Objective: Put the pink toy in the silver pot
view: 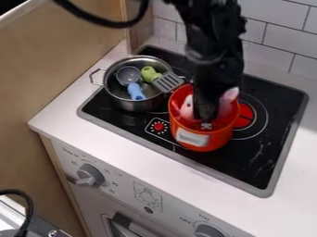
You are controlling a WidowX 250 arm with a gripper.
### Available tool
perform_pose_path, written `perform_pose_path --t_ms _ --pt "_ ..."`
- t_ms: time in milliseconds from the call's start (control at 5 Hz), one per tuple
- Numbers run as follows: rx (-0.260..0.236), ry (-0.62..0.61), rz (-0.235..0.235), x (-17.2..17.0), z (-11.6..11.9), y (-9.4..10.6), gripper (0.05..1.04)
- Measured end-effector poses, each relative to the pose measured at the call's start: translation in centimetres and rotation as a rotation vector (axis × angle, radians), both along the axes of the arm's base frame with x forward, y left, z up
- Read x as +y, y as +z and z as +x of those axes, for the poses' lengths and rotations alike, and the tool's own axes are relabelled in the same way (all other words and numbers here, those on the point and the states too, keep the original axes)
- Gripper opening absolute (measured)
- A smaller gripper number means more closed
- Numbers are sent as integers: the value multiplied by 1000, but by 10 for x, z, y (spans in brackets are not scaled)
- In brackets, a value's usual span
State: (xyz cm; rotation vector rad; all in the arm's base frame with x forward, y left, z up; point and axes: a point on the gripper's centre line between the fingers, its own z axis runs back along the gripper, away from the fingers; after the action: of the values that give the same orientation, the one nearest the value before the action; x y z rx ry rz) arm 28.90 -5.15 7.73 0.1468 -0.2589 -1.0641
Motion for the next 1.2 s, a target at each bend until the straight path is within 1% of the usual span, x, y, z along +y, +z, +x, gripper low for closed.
perform_pose_path --t_ms 200,400,600,800,1000,1200 --pt "36 7 10 4 5 15 261" --pt "73 -2 22 9 7 30 255" --pt "99 -6 38 16 7 52 255" --pt "126 -26 67 25 4 67 255" --pt "128 -55 93 37 1 76 255" --pt "83 -107 133 62 -3 81 255"
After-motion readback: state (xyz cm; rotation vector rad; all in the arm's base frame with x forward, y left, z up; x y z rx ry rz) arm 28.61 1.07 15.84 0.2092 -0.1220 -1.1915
